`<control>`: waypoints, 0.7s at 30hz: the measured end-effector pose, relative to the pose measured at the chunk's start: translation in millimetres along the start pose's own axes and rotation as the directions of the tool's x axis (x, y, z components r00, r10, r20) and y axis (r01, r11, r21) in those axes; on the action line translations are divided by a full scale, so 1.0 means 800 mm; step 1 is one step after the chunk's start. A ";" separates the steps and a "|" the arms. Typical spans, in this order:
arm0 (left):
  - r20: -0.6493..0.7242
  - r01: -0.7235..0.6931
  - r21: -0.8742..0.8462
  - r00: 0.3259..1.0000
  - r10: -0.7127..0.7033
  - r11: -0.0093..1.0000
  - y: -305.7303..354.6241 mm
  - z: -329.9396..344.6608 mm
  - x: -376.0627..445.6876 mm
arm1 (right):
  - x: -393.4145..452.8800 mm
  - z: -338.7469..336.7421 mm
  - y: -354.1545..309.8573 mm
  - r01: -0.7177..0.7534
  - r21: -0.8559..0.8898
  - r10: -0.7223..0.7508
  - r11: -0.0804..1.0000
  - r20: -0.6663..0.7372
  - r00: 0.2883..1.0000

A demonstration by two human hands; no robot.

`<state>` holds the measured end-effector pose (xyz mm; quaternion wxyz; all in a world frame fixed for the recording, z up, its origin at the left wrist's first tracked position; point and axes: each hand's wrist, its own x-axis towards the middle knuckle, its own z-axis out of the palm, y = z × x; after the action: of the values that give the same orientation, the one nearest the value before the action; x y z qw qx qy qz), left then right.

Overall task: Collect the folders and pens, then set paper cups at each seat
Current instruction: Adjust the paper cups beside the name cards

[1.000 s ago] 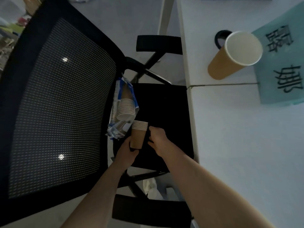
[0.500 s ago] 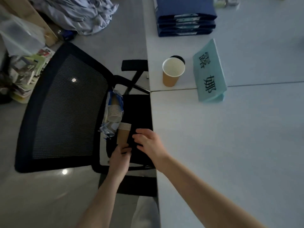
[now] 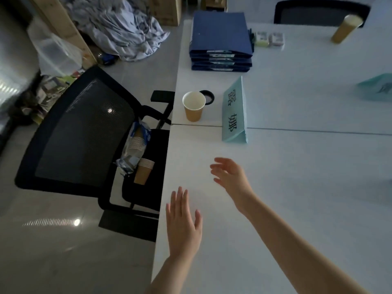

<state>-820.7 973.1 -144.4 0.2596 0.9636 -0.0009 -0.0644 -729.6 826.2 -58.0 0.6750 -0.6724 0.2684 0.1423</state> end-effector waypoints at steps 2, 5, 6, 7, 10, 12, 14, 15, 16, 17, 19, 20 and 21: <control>0.063 -0.005 0.113 0.998 -0.003 0.994 -0.007 0.015 -0.007 | 0.024 -0.005 -0.020 0.072 -0.064 -0.073 0.995 -0.013 0.997; 0.075 -0.024 0.212 0.997 0.008 0.977 -0.015 0.024 -0.012 | 0.066 0.000 -0.049 0.159 -0.169 -0.166 0.973 -0.027 0.986; 0.042 -0.037 0.220 0.999 0.028 0.975 -0.013 0.024 -0.009 | 0.086 0.001 -0.058 0.197 -0.200 -0.207 0.960 -0.030 0.978; 0.030 -0.039 0.224 0.999 0.033 0.974 -0.013 0.026 -0.005 | 0.104 0.005 -0.066 0.216 -0.228 -0.228 0.949 -0.024 0.973; 0.039 -0.039 0.250 0.999 0.030 0.967 -0.013 0.030 -0.008 | 0.150 0.019 -0.076 0.209 -0.287 -0.218 0.935 0.000 0.976; 0.012 -0.031 0.242 1.000 0.029 0.970 -0.012 0.033 -0.005 | 0.182 0.030 -0.085 0.221 -0.343 -0.230 0.913 0.015 0.973; 0.007 -0.020 0.247 1.000 0.019 0.969 -0.011 0.034 -0.002 | 0.205 0.038 -0.092 0.248 -0.399 -0.255 0.883 0.036 0.966; 0.012 -0.016 0.250 1.000 0.013 0.968 -0.009 0.032 0.000 | 0.213 0.043 -0.097 0.263 -0.416 -0.271 0.870 0.042 0.962; 0.021 -0.017 0.258 1.000 0.012 0.966 -0.009 0.033 -0.001 | 0.220 0.047 -0.097 0.272 -0.423 -0.279 0.865 0.046 0.959; 0.022 -0.011 0.265 1.000 0.006 0.964 -0.009 0.034 -0.003 | 0.227 0.052 -0.096 0.277 -0.425 -0.285 0.862 0.046 0.958; 0.022 -0.011 0.274 1.000 0.005 0.962 -0.008 0.034 -0.004 | 0.236 0.060 -0.091 0.291 -0.412 -0.308 0.863 0.027 0.951; 0.015 -0.010 0.275 1.000 0.006 0.961 -0.007 0.034 -0.004 | 0.239 0.062 -0.089 0.295 -0.390 -0.317 0.872 0.008 0.948; 0.011 -0.008 0.274 1.000 0.006 0.962 -0.007 0.035 -0.004 | 0.240 0.065 -0.087 0.295 -0.360 -0.320 0.885 -0.012 0.947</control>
<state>-827.3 964.5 -170.6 0.1243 0.9898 -0.0146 -0.0679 -525.3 840.9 -108.9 0.5471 -0.8212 0.1523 0.0553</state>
